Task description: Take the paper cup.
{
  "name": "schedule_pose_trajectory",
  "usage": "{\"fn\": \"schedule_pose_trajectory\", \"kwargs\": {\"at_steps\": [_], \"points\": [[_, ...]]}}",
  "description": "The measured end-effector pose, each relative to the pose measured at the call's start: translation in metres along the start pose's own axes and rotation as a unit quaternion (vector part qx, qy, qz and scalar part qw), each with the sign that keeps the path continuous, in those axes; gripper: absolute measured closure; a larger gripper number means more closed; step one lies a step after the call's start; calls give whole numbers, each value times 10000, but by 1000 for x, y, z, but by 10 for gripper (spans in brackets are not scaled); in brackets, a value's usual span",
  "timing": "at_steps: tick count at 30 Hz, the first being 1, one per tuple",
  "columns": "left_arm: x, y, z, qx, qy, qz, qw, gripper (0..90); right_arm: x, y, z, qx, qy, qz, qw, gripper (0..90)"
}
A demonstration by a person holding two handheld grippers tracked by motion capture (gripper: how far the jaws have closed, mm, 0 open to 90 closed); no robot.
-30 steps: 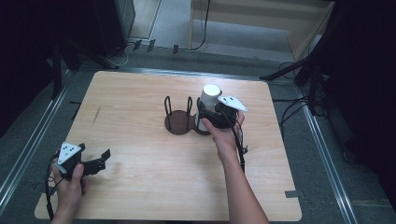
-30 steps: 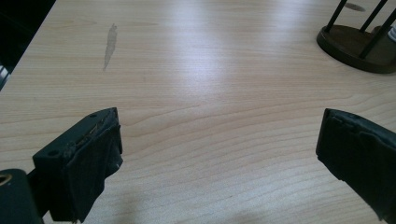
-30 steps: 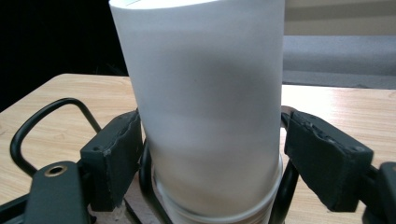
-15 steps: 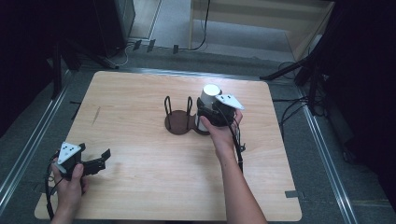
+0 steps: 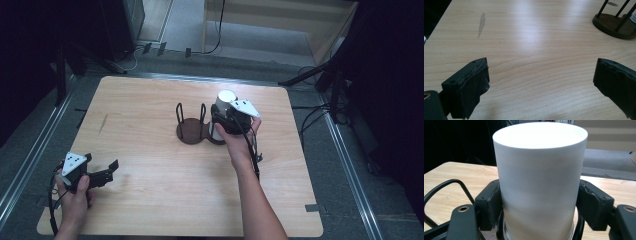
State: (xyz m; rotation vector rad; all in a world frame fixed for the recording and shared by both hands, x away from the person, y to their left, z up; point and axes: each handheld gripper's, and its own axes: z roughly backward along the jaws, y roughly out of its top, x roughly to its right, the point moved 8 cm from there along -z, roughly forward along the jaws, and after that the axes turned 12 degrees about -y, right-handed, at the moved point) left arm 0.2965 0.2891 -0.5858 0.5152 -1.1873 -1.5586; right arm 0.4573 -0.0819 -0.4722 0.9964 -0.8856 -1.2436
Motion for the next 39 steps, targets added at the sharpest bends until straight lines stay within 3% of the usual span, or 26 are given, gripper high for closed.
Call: {"fn": "schedule_pose_trajectory", "kwargs": {"at_steps": [10, 12, 21, 25, 29, 32, 39], "points": [[0, 0, 0, -7, -12, 9, 10000, 10, 1, 9, 4, 145, -35, 59, 9999, 293], [0, 0, 0, -16, -6, 2, 10000, 10, 0, 10, 4, 181, -60, 172, 9997, 297], [0, 0, 0, -17, -18, 19, 10000, 10, 0, 10, 5, 153, -69, 172, 9997, 296], [0, 0, 0, -3, -17, 40, 10000, 10, 2, 19, 7, 246, -58, 116, 9996, 315], [0, 0, 0, -2, -19, 43, 10000, 10, 1, 23, 8, 227, -122, 199, 9995, 324], [-1, 0, 0, -4, -23, 51, 10000, 10, 1, 30, 11, 367, -76, 239, 9990, 333], [-1, 0, 0, -8, -24, 62, 10000, 10, 1, 48, 18, 323, -6, 39, 9995, 326]]}}
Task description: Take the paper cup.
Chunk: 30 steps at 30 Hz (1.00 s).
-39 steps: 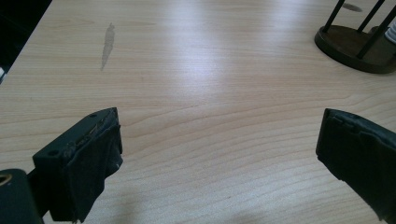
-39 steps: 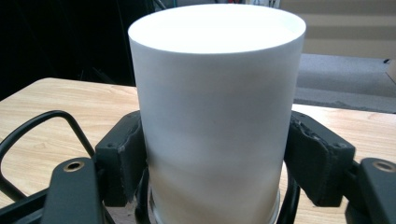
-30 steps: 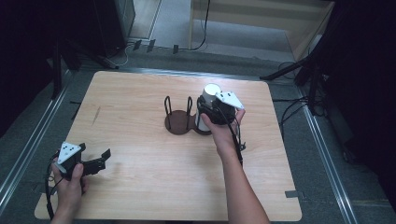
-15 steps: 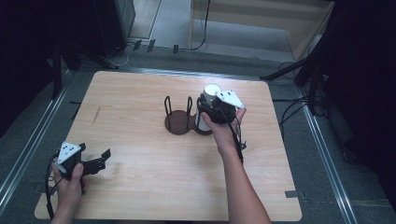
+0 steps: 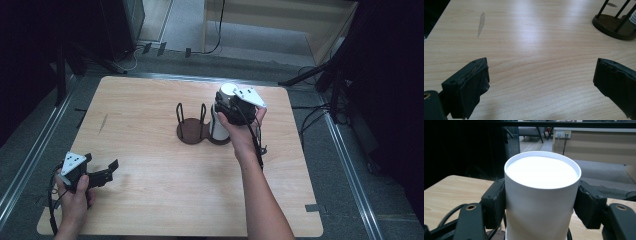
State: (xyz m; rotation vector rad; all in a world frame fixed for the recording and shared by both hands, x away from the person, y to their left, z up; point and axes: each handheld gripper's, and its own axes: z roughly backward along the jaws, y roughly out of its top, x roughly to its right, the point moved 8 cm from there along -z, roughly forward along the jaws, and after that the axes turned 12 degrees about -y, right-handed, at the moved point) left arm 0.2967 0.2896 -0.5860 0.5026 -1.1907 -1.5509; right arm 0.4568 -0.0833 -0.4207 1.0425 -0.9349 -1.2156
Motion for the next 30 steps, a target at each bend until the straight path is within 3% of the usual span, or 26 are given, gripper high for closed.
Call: {"fn": "schedule_pose_trajectory", "kwargs": {"at_steps": [6, 14, 22, 26, 30], "points": [[0, 0, 0, -7, -12, -3, 10000, 10, 0, 2, 4, -48, 49, -34, 10000, 325], [0, 0, 0, -5, -15, 5, 10000, 10, -2, -10, -1, -142, -12, 118, 9998, 318], [0, 0, -1, -15, -40, 11, 10000, 10, -5, -31, -7, -345, 69, 15, 9994, 291], [0, 0, -1, -20, -49, 18, 10000, 10, -5, -38, -8, -292, 76, -167, 9994, 277], [0, 0, -1, -17, -51, 21, 10000, 10, -5, -44, -10, -372, 19, -130, 9992, 257]]}}
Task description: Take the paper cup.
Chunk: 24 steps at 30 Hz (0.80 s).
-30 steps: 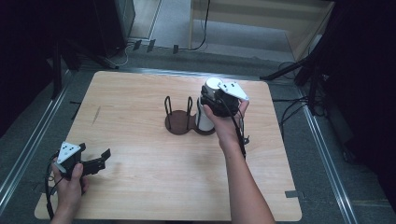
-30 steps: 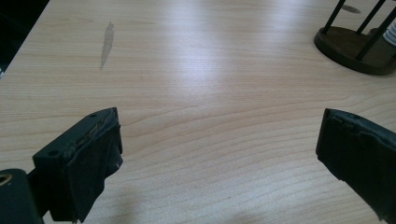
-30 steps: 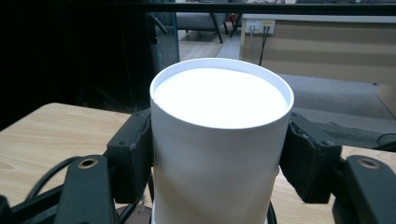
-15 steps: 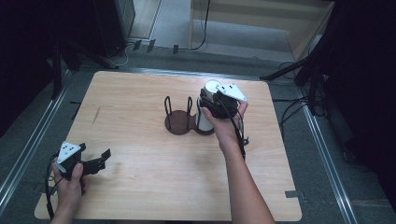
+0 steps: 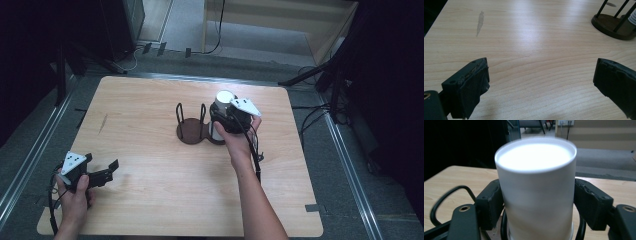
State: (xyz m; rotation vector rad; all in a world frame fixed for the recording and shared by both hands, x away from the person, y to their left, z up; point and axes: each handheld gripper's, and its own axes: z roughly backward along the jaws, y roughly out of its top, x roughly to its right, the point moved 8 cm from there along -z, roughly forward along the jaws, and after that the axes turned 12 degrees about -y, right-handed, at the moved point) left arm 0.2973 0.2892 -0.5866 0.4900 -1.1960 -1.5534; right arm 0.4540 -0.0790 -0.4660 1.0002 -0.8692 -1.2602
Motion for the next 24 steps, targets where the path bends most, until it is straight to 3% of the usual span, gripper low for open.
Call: {"fn": "schedule_pose_trajectory", "kwargs": {"at_steps": [11, 18, 20, 22, 23, 24], "points": [[0, 0, 0, -9, 7, 9, 10000, 10, 1, -18, -8, -143, -39, 13, 9999, 223], [0, 0, 0, -8, 8, 15, 10000, 10, 1, -12, -3, 64, -99, 103, 9999, 274], [0, 0, 0, -8, 11, 18, 10000, 10, 3, -5, 1, 165, -141, 102, 9997, 332], [0, 0, 0, -4, 12, 20, 10000, 10, 7, 6, 7, 380, -193, 20, 9991, 681], [0, 0, 0, -10, 11, 16, 10000, 10, 10, 15, 11, 410, -158, -199, 9988, 619], [0, 0, -1, -8, 11, 19, 10000, 10, 10, 15, 11, 410, -158, -199, 9988, 619]]}}
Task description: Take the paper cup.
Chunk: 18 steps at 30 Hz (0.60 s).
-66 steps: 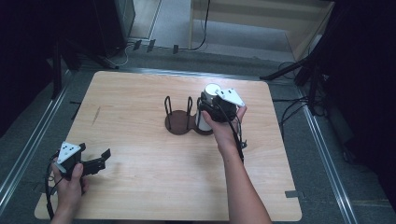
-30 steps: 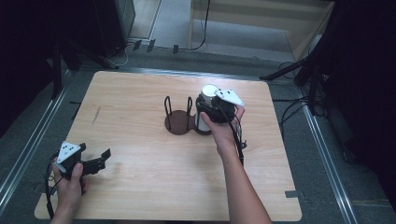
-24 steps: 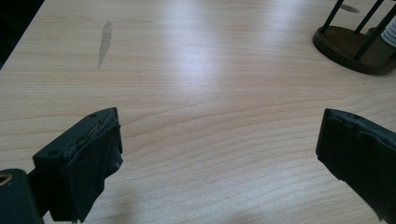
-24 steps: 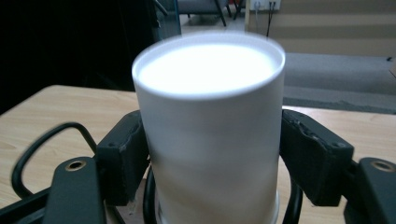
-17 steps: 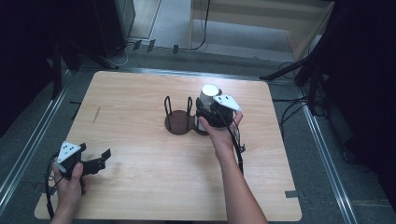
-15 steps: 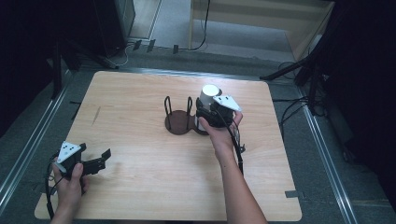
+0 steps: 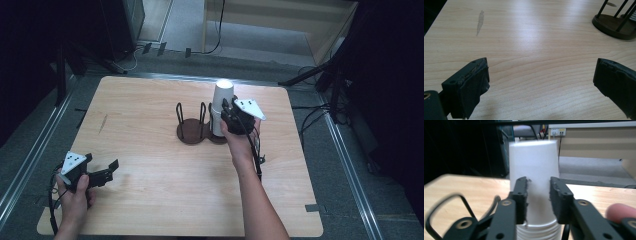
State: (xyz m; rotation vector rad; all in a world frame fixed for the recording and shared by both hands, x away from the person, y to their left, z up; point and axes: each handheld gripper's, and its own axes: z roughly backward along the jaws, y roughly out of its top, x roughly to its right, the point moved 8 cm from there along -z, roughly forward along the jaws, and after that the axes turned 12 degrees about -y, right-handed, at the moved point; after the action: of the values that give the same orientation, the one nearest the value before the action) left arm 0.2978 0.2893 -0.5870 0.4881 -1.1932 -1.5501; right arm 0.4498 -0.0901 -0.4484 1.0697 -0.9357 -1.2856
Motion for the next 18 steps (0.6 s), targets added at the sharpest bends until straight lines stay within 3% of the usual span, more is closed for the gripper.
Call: {"fn": "schedule_pose_trajectory", "kwargs": {"at_steps": [2, 6, 7, 12, 18], "points": [[0, 0, 0, 0, -7, -6, 10000, 10, 1, 2, 0, -64, 12, 96, 9999, 496], [0, 0, 0, -1, -14, -2, 10000, 10, 1, -6, -4, -253, 84, 163, 9995, 356], [0, 0, 0, 0, -19, -5, 10000, 10, -1, -10, -7, -303, 177, 191, 9992, 279], [0, 0, 0, -5, -18, -7, 10000, 10, -4, -15, -20, -478, 204, 346, 9981, 203], [0, 0, 0, -8, -28, -5, 10000, 10, -6, -18, -32, -422, 166, 419, 9981, 182]]}}
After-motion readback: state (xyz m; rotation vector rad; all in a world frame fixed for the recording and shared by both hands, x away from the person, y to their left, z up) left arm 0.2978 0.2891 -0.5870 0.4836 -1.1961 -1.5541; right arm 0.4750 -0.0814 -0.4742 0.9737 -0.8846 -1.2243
